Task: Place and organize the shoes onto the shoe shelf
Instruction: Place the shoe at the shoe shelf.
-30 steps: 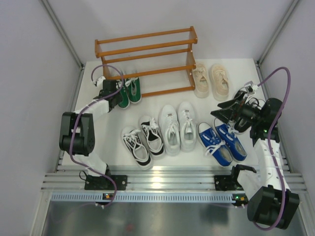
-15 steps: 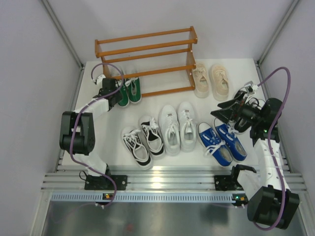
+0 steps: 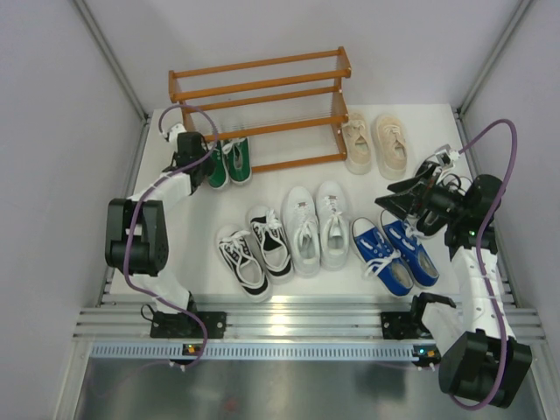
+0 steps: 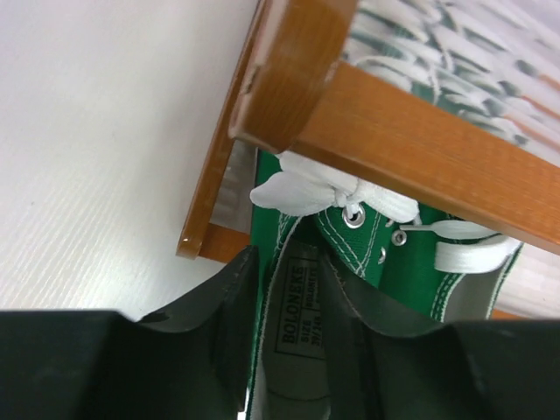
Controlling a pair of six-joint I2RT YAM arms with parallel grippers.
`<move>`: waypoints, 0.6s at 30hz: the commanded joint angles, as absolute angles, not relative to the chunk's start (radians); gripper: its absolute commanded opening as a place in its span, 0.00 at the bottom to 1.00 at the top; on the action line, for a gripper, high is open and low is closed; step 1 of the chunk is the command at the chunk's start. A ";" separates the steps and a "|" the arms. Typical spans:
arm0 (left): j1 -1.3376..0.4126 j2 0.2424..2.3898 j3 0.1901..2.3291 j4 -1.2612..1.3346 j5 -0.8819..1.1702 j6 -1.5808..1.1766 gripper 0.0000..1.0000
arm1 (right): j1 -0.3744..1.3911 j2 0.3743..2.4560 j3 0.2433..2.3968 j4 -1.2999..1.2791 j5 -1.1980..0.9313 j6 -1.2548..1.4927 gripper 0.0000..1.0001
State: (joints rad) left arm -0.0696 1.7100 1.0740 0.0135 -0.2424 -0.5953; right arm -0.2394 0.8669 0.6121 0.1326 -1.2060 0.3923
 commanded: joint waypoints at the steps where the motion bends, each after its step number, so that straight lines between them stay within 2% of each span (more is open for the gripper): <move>1: -0.064 1.655 1.103 0.095 -0.190 -0.562 0.40 | -0.259 0.858 0.672 0.161 -1.220 0.367 0.99; 12: -0.058 1.490 1.006 0.069 -0.091 -0.469 0.55 | -0.261 0.854 0.673 0.163 -1.227 0.368 1.00; 18: -0.058 1.419 0.973 0.006 -0.051 -0.430 0.56 | -0.261 0.848 0.675 0.166 -1.229 0.371 0.99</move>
State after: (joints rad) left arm -0.0631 1.4708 0.9951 0.0177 -0.0875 -0.4713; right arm -0.2455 0.8658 0.6235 0.1280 -1.2106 0.3927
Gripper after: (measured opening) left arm 0.557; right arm 0.993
